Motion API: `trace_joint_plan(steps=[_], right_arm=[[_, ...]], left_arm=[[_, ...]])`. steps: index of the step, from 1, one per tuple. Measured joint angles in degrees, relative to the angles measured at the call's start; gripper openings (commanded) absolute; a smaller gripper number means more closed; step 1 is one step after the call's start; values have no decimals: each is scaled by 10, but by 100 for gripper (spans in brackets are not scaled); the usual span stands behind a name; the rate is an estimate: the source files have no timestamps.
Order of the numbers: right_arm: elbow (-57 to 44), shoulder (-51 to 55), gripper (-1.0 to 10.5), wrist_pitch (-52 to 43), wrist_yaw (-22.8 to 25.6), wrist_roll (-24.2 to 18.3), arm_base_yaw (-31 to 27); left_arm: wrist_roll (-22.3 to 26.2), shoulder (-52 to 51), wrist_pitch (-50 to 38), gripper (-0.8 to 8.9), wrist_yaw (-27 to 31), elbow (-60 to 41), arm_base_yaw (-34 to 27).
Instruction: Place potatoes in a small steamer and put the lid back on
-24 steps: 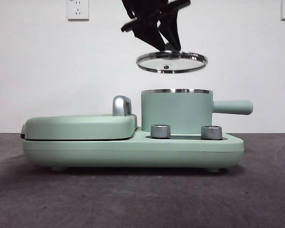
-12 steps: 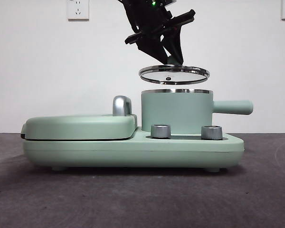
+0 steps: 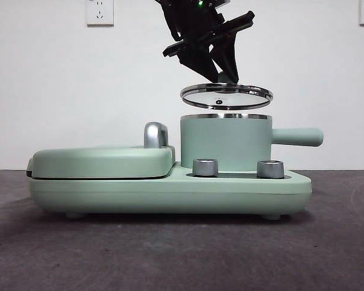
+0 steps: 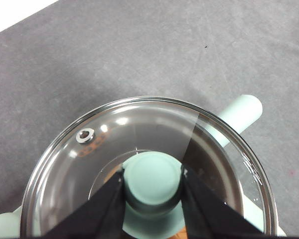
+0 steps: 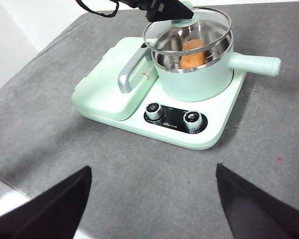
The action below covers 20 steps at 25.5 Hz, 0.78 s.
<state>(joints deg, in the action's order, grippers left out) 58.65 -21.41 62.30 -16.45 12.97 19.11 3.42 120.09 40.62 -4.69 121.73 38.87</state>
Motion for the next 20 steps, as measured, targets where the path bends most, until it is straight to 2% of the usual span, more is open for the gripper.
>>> trace_joint_plan(steps=[12,20], right_arm=[[0,0,397,0,0,6,0],[0,0,397,0,0,8,0]], left_arm=[[5,29,-5,8,1,0,0],[55,30,1,8,0,0,-1]])
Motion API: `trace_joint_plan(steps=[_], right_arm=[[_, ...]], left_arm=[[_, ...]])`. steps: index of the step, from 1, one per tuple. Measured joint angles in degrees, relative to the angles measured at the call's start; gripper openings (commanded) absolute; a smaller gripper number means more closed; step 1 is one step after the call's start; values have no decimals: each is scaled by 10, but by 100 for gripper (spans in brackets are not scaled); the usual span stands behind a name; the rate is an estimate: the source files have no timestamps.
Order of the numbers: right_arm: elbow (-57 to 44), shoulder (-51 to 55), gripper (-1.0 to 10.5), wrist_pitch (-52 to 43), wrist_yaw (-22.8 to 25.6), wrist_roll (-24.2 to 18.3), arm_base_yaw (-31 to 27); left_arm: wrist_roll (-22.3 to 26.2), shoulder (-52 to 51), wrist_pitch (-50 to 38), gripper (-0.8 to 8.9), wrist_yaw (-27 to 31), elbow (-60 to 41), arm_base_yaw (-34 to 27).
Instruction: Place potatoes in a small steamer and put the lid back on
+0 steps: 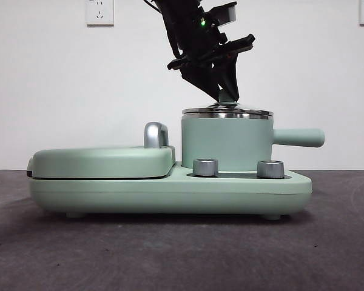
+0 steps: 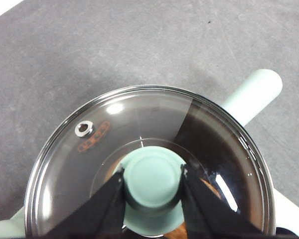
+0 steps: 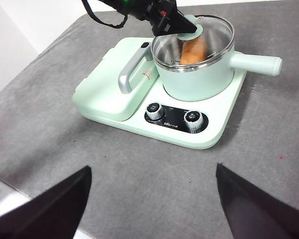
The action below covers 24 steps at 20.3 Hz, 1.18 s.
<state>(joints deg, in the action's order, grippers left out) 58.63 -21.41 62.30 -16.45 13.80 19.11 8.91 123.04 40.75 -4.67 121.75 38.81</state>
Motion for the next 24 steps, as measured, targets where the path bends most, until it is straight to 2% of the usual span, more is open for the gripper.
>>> trace_joint_plan(steps=[4,8,10,14,15,20,24], right_arm=[[0,0,397,0,0,0,0],[0,0,397,0,0,0,0],[0,0,397,0,0,2,0],[0,0,397,0,0,2,0],[0,0,397,0,0,2,0],[0,0,397,0,0,2,0],[0,0,397,-10,0,2,0]], left_arm=[[9,0,11,8,-32,0,-9],[14,0,17,31,-37,2,-10],[15,0,17,123,-37,2,-10],[13,0,29,457,-43,2,-9],[8,0,30,506,-43,2,-8],[-19,-19,74,508,-43,1,-11],[-31,-117,136,504,-46,0,-11]])
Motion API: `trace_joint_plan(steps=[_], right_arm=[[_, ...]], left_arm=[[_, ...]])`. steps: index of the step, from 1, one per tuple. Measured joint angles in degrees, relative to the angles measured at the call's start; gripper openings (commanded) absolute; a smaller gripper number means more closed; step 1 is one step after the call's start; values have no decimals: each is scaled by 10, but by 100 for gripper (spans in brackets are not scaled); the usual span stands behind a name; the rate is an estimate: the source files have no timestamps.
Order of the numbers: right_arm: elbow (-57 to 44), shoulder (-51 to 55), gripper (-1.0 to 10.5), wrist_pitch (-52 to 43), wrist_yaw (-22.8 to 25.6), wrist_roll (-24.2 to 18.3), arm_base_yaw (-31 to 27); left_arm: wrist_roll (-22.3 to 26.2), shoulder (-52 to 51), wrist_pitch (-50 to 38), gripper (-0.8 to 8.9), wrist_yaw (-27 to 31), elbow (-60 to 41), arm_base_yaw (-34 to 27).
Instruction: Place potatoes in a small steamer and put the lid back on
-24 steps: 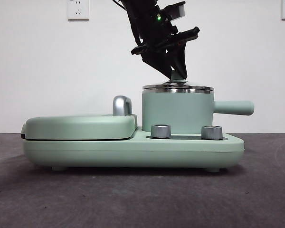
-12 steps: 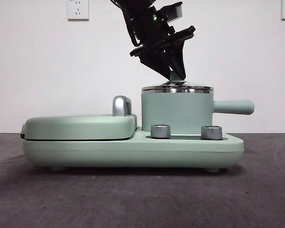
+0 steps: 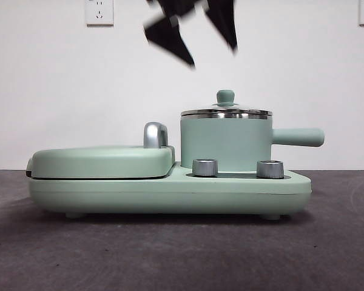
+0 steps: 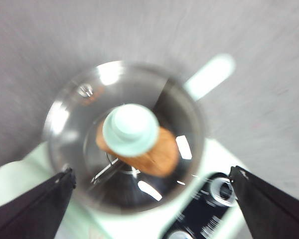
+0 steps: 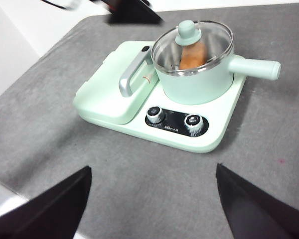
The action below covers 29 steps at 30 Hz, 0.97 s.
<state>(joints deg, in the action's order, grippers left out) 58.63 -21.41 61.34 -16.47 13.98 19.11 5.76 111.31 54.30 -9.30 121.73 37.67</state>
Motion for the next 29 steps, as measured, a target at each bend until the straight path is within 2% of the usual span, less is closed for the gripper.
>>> trace_joint_plan(steps=[6,14,22,29], right_arm=[[0,0,397,-7,-16,0,0],[0,0,397,-12,-22,-3,0],[0,0,397,-20,-30,-18,0],[0,0,397,-20,-30,-21,0]], left_arm=[[-22,-106,87,502,0,-4,-19],[-24,-298,89,500,-1,-169,1],[-40,-461,63,500,-16,-388,23],[-105,-620,-22,499,-16,-540,24]])
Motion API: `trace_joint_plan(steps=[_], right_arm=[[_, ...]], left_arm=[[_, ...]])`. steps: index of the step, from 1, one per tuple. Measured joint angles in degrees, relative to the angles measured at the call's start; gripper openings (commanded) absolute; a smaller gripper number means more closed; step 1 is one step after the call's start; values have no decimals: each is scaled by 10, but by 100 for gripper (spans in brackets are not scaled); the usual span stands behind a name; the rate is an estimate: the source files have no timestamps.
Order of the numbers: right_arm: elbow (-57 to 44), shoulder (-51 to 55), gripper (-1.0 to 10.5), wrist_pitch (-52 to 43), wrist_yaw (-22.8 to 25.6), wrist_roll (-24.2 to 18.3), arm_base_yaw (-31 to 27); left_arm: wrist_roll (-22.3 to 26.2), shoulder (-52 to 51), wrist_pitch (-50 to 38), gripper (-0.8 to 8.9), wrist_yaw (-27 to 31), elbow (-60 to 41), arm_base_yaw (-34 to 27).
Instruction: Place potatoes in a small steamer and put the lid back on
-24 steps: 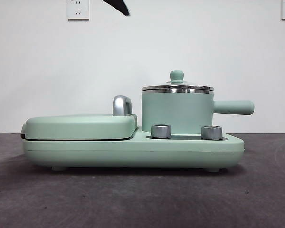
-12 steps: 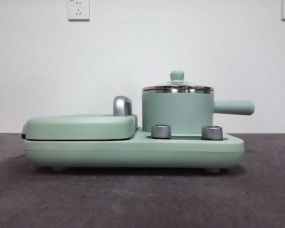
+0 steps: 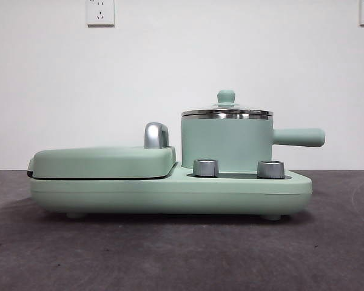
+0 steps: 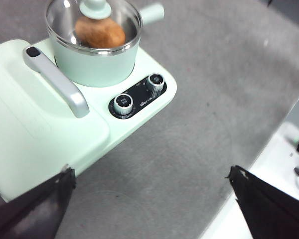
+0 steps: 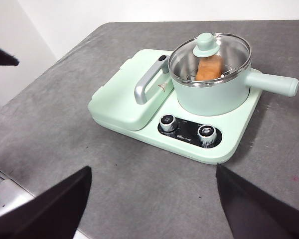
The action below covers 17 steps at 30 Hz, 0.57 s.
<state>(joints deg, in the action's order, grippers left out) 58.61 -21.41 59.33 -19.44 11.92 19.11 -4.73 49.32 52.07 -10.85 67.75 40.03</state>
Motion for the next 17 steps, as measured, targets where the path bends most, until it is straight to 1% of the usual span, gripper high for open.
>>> trace_joint_plan(steps=[3,5,6,7,8,9,10,11,17], right_arm=[[0,0,397,0,0,-1,0],[0,0,396,0,0,-1,0],[0,0,372,0,0,-1,0],[0,0,312,0,0,-1,0],[0,0,208,0,0,-1,0],[0,0,24,1,-2,-1,0],[0,0,19,3,-6,-1,0],[0,0,23,6,-10,-2,0],[0,0,19,7,-16,-8,0]], left_arm=[[-33,-53,-21,488,0,-52,0],[-49,-79,-25,425,0,-79,0],[-55,-91,-26,355,0,-90,0],[-57,-100,-26,258,0,-97,0],[-59,-105,-26,144,0,-101,0],[-60,-110,-26,-15,0,-102,0],[-61,-113,-28,23,0,-102,0],[-60,-116,-31,10,0,-102,0],[-61,-119,-34,11,0,-102,0]])
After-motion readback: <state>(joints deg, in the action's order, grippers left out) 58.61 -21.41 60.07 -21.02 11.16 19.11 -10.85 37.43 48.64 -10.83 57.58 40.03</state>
